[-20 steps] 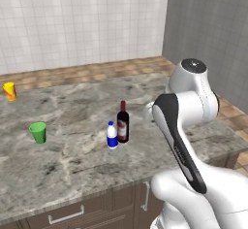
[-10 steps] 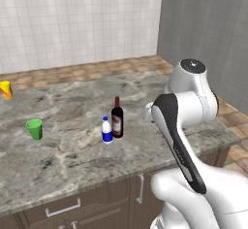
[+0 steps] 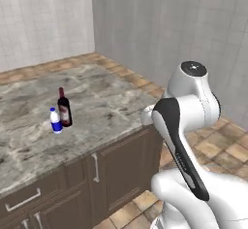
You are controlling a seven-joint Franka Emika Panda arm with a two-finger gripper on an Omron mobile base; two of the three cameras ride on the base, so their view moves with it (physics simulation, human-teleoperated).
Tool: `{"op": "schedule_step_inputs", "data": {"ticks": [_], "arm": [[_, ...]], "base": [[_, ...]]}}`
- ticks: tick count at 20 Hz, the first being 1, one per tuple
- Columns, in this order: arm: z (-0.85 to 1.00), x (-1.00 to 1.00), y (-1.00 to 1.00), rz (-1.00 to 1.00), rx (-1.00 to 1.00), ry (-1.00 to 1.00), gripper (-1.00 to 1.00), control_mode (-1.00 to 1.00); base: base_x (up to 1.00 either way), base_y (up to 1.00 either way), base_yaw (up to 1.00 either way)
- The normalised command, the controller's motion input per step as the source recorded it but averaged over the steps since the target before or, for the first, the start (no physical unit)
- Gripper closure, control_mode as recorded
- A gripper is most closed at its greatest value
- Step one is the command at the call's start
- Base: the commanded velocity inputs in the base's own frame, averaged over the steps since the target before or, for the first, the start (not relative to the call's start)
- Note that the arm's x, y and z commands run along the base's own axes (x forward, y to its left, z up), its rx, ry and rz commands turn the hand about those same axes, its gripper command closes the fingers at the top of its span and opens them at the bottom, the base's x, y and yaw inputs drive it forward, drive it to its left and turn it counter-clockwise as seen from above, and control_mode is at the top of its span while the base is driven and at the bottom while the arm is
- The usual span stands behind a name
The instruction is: Place the drinks on the dining counter in a tight cluster.
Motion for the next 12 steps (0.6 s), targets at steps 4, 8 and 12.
{"op": "schedule_step_inputs", "data": {"ticks": [4,8,12], "arm": [[0.0,0.0,0.0,0.0,0.0,0.0,-1.0,1.0],[0.0,0.0,0.0,0.0,0.0,0.0,-1.0,1.0],[0.0,0.0,0.0,0.0,0.0,0.0,-1.0,1.0]], "base": [[0.13,0.18,-0.96],[0.19,0.2,-0.96],[0.13,0.17,-0.97]]}}
